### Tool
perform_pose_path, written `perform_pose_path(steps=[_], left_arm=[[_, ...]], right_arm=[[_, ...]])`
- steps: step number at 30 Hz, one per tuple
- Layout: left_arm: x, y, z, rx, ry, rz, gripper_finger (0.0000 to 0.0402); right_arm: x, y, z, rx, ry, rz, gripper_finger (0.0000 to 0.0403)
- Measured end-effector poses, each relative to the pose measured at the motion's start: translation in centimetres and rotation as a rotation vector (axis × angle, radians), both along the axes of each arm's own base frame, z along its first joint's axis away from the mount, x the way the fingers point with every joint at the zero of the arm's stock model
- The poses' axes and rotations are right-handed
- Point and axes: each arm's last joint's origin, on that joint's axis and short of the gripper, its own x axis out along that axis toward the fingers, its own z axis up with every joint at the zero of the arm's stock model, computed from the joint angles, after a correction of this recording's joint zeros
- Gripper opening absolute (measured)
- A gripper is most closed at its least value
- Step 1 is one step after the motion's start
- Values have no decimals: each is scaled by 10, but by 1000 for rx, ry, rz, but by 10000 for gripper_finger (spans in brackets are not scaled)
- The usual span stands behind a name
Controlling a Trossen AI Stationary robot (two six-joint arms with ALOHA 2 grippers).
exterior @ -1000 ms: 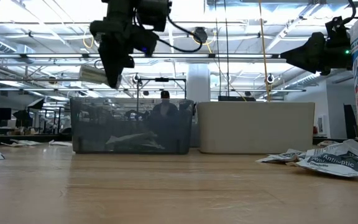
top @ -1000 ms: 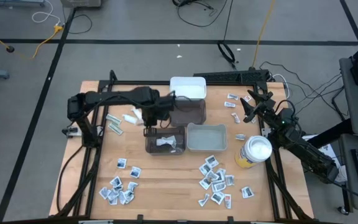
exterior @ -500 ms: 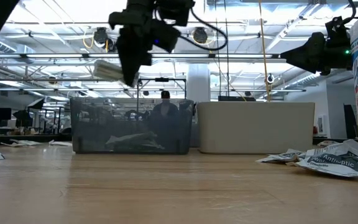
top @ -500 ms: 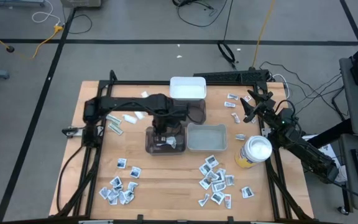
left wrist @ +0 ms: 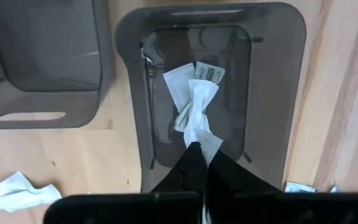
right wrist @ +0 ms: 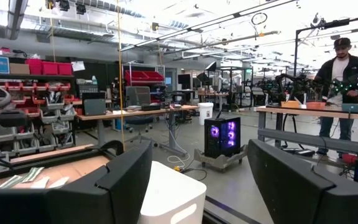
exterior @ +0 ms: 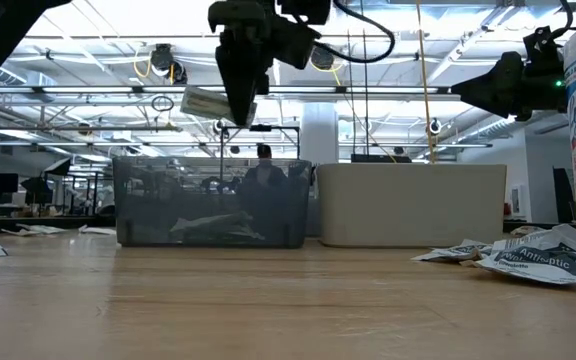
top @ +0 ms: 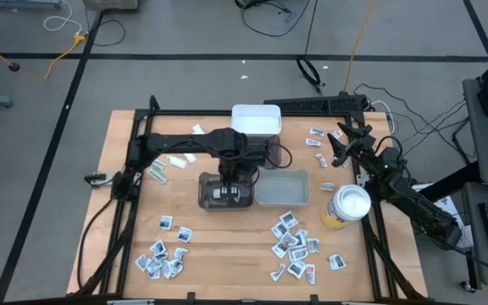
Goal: Pick & Place First Aid Supplies
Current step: Put the white bandage into the bottom black bin
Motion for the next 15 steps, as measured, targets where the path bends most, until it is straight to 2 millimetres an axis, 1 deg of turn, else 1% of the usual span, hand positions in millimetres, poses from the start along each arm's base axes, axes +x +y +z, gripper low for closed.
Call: perform_pose_path(steps=[2, 8, 12, 15], left_arm=[[2, -2, -10, 0, 10, 3, 0], [5, -13, -54, -4, 30, -11, 0], [1, -15, -78, -2, 46, -17, 0], [1, -15, -92, 0, 27, -18, 0]], right_arm=[[0, 0, 0, 0, 0, 0, 263], [0, 0, 0, 0, 0, 0, 263], [0, 0, 0, 0, 0, 0, 263], [0, 0, 0, 0, 0, 0, 263]])
